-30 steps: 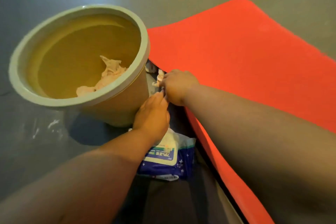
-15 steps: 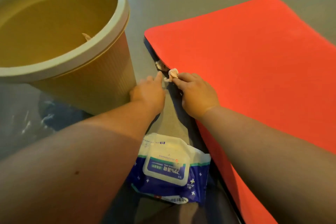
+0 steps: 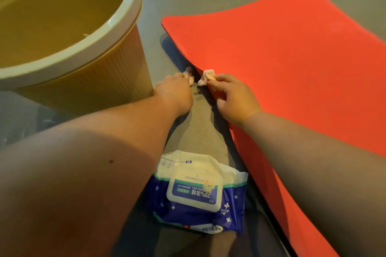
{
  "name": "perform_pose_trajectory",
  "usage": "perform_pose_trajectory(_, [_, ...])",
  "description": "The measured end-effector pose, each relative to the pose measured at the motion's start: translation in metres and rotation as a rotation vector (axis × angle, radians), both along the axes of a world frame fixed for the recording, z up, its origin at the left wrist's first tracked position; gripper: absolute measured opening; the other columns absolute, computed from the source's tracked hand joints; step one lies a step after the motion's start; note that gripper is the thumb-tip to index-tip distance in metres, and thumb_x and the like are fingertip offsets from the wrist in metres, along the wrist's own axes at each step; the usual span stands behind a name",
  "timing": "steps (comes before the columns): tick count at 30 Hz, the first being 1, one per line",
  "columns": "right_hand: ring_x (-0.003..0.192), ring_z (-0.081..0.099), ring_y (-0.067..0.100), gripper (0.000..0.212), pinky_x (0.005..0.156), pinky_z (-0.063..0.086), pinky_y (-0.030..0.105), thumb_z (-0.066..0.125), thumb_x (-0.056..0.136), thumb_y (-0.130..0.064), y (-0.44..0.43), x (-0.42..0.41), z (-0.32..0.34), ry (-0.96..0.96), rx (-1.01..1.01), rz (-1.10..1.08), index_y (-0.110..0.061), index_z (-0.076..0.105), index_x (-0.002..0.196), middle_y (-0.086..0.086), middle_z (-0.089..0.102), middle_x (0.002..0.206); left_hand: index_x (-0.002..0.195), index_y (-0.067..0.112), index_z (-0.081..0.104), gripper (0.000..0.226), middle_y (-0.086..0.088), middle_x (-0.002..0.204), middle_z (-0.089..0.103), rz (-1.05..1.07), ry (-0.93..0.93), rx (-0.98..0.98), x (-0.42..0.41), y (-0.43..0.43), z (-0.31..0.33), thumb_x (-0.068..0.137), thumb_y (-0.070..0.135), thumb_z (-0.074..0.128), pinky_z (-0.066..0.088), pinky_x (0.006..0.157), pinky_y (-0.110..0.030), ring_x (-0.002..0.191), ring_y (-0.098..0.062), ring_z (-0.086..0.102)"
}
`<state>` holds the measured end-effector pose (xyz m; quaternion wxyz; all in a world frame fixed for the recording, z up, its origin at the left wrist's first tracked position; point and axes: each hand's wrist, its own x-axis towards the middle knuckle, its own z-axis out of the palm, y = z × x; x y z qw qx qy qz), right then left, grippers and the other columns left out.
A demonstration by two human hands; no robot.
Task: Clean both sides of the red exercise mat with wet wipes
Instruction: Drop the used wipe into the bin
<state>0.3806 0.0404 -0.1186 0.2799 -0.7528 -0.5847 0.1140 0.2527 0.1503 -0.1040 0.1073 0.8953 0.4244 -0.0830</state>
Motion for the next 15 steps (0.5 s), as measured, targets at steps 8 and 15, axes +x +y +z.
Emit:
perform_pose_trajectory(8, [0.122,0.050,0.023,0.038,0.093,0.035,0.021,0.056,0.085,-0.008,0.005,-0.023,0.029,-0.011,-0.322,0.102,-0.017,0.065,0.120,0.002,0.057,0.131,0.112,0.016,0.052,0.018,-0.008,0.097,0.058,0.134,-0.187,-0.116,-0.034,-0.058,0.006,0.095,0.024,0.053,0.051,0.075,-0.037,0.087,-0.024,0.058])
perform_pose_trajectory(15, [0.068,0.053,0.018,0.011,0.066,0.040,0.027,0.067,0.077,-0.008,-0.010,-0.035,0.078,0.491,-0.183,-0.383,-0.015,0.075,0.081,0.006,0.063,0.075,0.101,0.012,0.058,0.016,-0.013,0.104,0.056,0.081,-0.584,-0.090,-0.053,-0.090,0.070,0.097,0.023,0.048,0.044,0.074,-0.042,0.088,-0.031,0.055])
